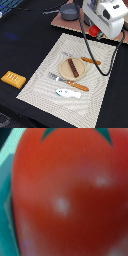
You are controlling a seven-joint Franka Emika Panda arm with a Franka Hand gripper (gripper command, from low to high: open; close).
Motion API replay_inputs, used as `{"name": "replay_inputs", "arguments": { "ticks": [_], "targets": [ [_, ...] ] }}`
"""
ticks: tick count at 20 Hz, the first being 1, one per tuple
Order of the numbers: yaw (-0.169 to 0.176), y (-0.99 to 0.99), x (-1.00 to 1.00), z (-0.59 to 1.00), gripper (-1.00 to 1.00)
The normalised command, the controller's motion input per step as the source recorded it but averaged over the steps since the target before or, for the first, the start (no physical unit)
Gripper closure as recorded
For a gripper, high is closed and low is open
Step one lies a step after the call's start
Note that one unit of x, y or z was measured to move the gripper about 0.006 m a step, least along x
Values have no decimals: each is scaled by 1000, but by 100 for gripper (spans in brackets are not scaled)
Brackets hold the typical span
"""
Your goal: Interact with the objects in diverse but meaningful ways.
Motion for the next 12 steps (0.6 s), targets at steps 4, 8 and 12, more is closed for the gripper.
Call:
{"name": "replay_inputs", "arguments": {
  "ticks": [4, 8, 12],
  "targets": [
    [-39, -194, -259, -276, 100],
    [-20, -36, -420, -365, 100],
    [-25, 57, -587, -470, 100]
  ]
}}
